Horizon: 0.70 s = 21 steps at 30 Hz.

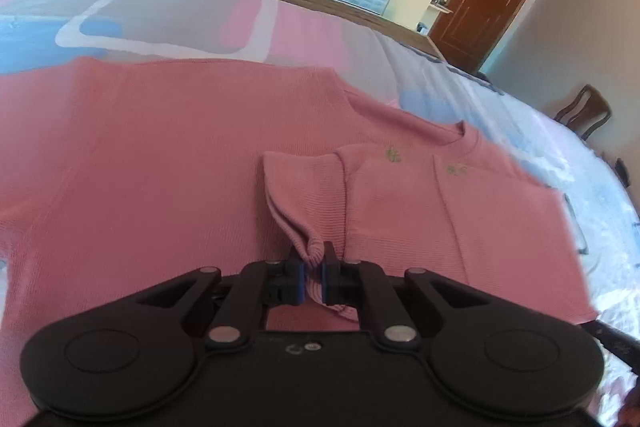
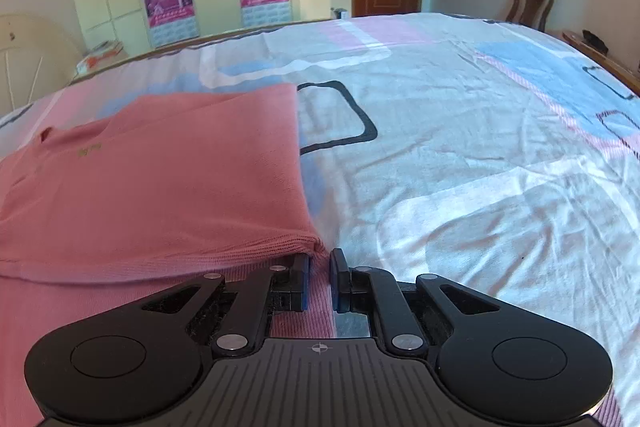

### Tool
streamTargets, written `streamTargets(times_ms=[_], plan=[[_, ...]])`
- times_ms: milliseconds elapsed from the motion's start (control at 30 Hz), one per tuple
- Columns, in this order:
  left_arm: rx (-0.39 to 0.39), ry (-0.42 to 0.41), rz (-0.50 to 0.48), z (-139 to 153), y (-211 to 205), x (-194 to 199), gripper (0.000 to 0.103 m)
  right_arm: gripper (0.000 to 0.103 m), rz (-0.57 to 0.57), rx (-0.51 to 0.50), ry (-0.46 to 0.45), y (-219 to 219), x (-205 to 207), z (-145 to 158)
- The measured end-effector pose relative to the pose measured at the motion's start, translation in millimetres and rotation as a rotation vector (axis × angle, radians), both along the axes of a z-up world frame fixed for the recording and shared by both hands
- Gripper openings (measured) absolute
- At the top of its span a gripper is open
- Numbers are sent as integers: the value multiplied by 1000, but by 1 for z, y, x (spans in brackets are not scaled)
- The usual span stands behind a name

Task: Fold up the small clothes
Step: 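Grasp the other sleeve cuff with the left tool and lift it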

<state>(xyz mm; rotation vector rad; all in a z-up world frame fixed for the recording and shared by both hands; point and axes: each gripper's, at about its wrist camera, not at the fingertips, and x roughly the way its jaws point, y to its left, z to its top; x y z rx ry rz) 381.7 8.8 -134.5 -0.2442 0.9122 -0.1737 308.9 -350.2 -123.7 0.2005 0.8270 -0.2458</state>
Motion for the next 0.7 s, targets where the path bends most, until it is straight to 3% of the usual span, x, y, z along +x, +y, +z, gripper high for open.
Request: streamTargets(times_ms=[100, 133, 167, 200, 233, 300, 433, 667, 700], plan=[[74, -36, 35, 8, 3, -11, 35, 10, 16, 32, 0, -5, -12, 7], [90, -58, 61, 13, 7, -14, 51, 11, 16, 47, -8, -8, -17, 10], [91, -86, 90, 20, 10, -16, 56, 12, 16, 58, -22, -9, -21, 14], [86, -116, 107, 27, 12, -19, 56, 17, 17, 57, -39, -11, -23, 19], [81, -139, 93, 33, 9, -20, 56, 32, 18, 50, -55, -13, -22, 23], [78, -152, 34, 36, -1, -17, 56, 47, 20, 60, -79, -17, -9, 27], [72, -150, -30, 27, -29, -7, 57, 47, 33, 132, -77, -27, 37, 22], [120, -96, -25, -4, -47, 14, 57, 47, 37, 154, -43, -35, 113, 2], [123, -79, -23, -9, -45, 15, 57, 41, 34, 167, -49, -37, 120, 1]])
